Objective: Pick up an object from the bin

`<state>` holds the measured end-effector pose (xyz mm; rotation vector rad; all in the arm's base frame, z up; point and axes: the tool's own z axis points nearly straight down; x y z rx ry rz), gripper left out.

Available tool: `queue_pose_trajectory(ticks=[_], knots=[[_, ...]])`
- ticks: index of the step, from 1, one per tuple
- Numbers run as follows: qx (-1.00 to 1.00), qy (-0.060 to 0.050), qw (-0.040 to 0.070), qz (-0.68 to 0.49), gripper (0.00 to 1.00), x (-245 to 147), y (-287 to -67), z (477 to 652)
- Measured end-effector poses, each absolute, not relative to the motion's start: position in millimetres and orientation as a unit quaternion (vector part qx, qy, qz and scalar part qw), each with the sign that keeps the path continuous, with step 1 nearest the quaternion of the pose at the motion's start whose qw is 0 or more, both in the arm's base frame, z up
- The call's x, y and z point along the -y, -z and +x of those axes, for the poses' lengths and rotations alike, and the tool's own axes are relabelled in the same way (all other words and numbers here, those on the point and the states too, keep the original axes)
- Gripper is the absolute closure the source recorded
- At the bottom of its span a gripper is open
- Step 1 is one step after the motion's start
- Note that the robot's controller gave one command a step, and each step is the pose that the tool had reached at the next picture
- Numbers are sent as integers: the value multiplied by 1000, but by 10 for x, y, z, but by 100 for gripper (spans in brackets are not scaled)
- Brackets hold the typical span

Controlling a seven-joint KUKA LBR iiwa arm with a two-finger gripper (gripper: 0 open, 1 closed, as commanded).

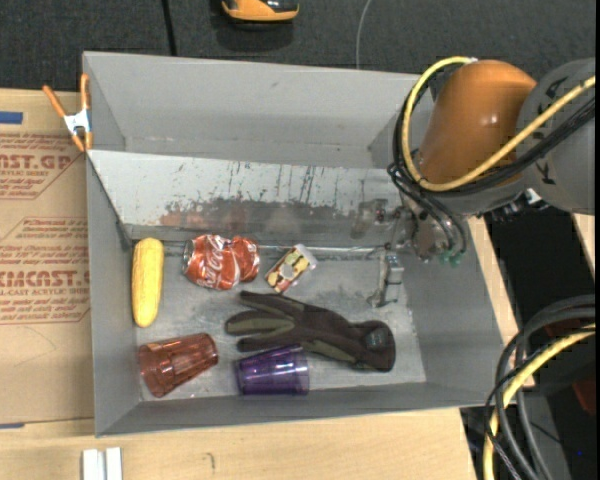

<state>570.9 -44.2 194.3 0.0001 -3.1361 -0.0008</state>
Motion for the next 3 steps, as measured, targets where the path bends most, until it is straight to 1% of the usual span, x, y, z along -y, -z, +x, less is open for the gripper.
queue_pose_trajectory(ticks=[1,2,3], knots=[[1000,0,-1,0,0,441,-1988,5726],[1000,0,-3,-10,0,140,-1275,5447],[1000,0,2,-26,0,-54,-1177,5311]])
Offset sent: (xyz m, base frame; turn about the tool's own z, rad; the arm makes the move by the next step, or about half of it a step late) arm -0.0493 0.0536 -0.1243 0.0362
